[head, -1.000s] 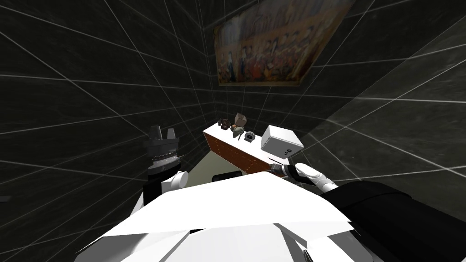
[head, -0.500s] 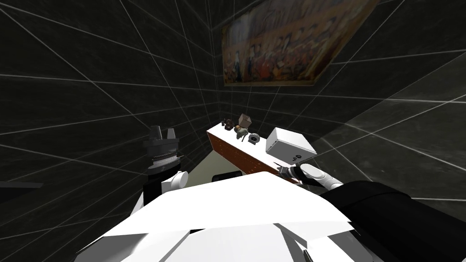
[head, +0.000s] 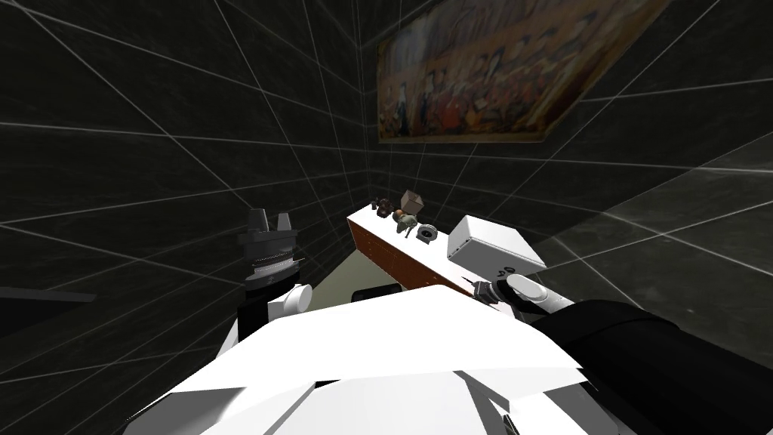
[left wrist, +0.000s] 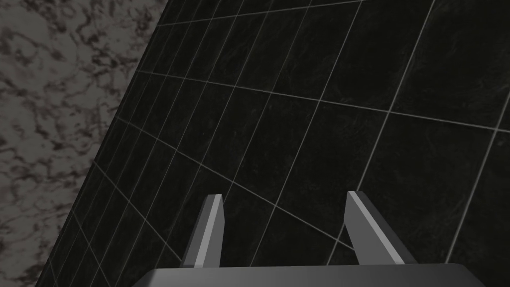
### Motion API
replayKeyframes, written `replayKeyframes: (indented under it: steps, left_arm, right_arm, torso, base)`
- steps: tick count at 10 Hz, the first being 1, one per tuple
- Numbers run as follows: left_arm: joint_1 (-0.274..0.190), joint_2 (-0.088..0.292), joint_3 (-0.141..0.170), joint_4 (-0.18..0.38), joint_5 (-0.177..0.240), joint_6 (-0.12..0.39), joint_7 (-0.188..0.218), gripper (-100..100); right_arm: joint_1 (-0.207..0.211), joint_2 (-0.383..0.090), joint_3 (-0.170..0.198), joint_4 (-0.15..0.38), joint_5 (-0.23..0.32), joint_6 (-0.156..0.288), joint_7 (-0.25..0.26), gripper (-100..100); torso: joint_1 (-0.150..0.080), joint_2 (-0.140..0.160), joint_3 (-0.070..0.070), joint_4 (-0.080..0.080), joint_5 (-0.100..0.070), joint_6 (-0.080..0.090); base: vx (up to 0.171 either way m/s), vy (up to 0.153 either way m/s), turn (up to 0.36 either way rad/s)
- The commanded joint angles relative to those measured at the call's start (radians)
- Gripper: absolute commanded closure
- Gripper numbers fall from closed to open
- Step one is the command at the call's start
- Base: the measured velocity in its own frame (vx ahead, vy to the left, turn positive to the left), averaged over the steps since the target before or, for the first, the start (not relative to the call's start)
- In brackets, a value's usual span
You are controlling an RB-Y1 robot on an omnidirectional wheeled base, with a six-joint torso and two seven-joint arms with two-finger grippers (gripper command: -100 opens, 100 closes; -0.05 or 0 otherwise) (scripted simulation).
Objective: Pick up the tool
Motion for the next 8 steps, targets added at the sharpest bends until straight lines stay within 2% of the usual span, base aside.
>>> replayKeyframes:
  steps: [1, 4, 5, 8]
  left_arm:
    - [0.000, 0.000, 0.000, 0.000, 0.000, 0.000, 0.000, 0]
    - [0.000, 0.000, 0.000, 0.000, 0.000, 0.000, 0.000, 0]
    - [0.000, 0.000, 0.000, 0.000, 0.000, 0.000, 0.000, 0]
    - [0.000, 0.000, 0.000, 0.000, 0.000, 0.000, 0.000, 0]
  right_arm:
    - [-0.005, -0.007, 0.003, 0.045, 0.050, 0.007, 0.024, -100]
    - [-0.001, -0.021, 0.003, 0.089, 0.125, 0.022, 0.050, -100]
    - [-0.001, -0.021, 0.003, 0.089, 0.125, 0.022, 0.050, -100]
    - [0.006, -0.021, 0.010, 0.135, 0.207, 0.046, 0.090, -100]
  torso:
    - [0.000, 0.000, 0.000, 0.000, 0.000, 0.000]
    - [0.000, -0.001, 0.000, 0.000, 0.000, 0.000]
    - [0.000, -0.001, 0.000, 0.000, 0.000, 0.000]
    - [-0.001, -0.001, 0.000, 0.000, 0.000, 0.000]
  base:
    - [0.054, 0.017, 0.111]
    - [0.062, 0.013, 0.090]
    - [0.044, 0.006, 0.037]
    - [0.059, -0.010, 0.081]
